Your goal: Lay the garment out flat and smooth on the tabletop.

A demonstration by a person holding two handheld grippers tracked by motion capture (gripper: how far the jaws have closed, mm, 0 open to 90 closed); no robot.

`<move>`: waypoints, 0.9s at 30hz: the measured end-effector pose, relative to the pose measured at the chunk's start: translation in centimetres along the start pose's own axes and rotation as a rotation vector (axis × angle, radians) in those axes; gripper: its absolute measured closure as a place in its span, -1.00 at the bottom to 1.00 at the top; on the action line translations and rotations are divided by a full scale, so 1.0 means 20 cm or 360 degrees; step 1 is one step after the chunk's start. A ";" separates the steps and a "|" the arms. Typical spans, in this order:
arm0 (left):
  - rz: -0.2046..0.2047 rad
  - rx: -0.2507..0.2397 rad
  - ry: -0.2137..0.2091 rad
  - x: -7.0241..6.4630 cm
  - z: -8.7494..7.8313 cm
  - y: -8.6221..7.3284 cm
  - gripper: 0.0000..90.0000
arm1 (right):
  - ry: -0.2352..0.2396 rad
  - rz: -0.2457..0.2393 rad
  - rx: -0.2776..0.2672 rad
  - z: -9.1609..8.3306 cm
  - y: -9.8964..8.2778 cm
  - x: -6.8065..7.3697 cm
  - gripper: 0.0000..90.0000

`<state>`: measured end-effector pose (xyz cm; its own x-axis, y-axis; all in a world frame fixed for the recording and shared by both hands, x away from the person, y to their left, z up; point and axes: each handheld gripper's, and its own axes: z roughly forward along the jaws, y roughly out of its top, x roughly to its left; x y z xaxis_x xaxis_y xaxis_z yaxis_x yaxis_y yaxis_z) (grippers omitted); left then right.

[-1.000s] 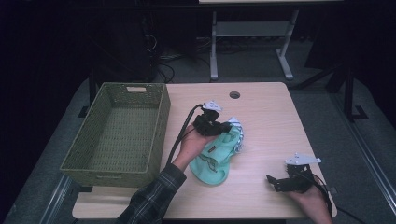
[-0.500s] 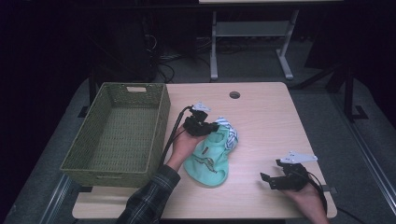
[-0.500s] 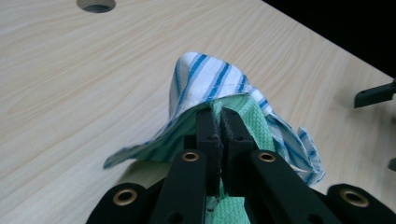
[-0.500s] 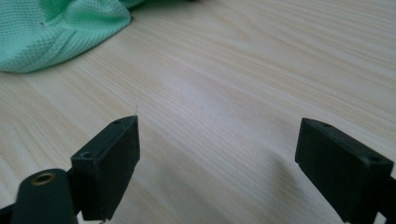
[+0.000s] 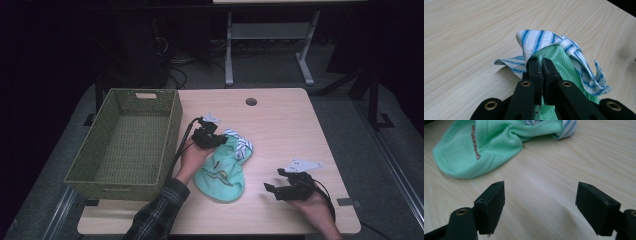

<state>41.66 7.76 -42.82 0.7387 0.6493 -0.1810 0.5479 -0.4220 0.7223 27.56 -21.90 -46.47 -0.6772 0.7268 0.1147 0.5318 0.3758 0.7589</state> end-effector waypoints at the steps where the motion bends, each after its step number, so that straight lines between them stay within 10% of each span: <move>1: -0.0001 0.0000 0.0001 0.00 0.00 0.00 0.93 | 0.0014 -0.0001 -0.0004 0.01 0.01 0.01 -0.43; 27: -0.0013 -0.0002 -0.0004 -0.01 0.01 -0.02 0.93 | 0.0294 -0.0119 -0.0022 0.21 0.16 0.22 0.33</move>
<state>41.38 7.56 -43.17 0.7353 0.6511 -0.1883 0.5532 -0.4160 0.7218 28.47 -15.13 -46.32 -0.7970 0.5788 0.1727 0.4706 0.4159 0.7782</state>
